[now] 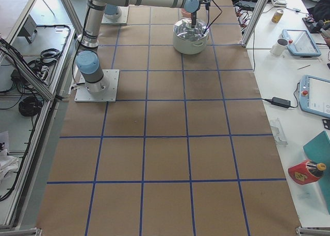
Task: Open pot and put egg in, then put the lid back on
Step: 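Grasp the lid knob with the right gripper while the left gripper lowers into the bowl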
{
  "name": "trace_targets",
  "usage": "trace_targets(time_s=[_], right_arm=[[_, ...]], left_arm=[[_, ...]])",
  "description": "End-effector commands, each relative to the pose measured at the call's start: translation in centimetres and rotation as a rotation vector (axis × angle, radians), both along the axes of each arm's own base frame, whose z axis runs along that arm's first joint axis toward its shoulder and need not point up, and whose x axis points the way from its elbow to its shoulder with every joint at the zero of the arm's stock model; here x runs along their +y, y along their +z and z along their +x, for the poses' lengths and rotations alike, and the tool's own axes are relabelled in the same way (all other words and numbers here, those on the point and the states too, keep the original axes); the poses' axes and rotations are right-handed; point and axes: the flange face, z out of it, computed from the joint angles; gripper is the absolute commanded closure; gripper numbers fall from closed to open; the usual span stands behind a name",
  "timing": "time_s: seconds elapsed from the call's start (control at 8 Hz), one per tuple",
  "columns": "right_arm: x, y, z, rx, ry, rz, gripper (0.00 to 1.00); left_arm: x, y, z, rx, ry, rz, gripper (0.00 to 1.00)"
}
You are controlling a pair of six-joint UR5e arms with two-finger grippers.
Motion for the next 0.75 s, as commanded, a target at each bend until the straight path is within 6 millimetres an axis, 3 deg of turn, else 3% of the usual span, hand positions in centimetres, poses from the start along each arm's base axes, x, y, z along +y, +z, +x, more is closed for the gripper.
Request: trace_targets(time_s=[0.0, 0.12, 0.38, 0.5, 0.62], right_arm=[[0.1, 0.3, 0.1, -0.001, 0.014, -0.002, 0.78], [0.2, 0.6, 0.0, -0.002, 0.013, -0.004, 0.98], [0.6, 1.9, -0.2, -0.007, 0.016, -0.02, 1.0], [1.1, 3.7, -1.2, -0.002, 0.037, -0.021, 1.0], [1.9, 6.8, -2.7, 0.001, 0.077, -0.039, 1.0]], left_arm=[[-0.2, -2.4, 0.1, 0.0, 0.038, 0.039, 0.0], [0.4, -3.2, 0.0, 0.004, 0.044, 0.058, 0.0], [0.7, -3.6, 0.0, -0.001, 0.051, 0.069, 0.0], [0.8, -3.6, 0.0, 0.0, 0.051, 0.073, 0.0], [0.7, -3.6, 0.0, 0.0, 0.051, 0.072, 0.0]])
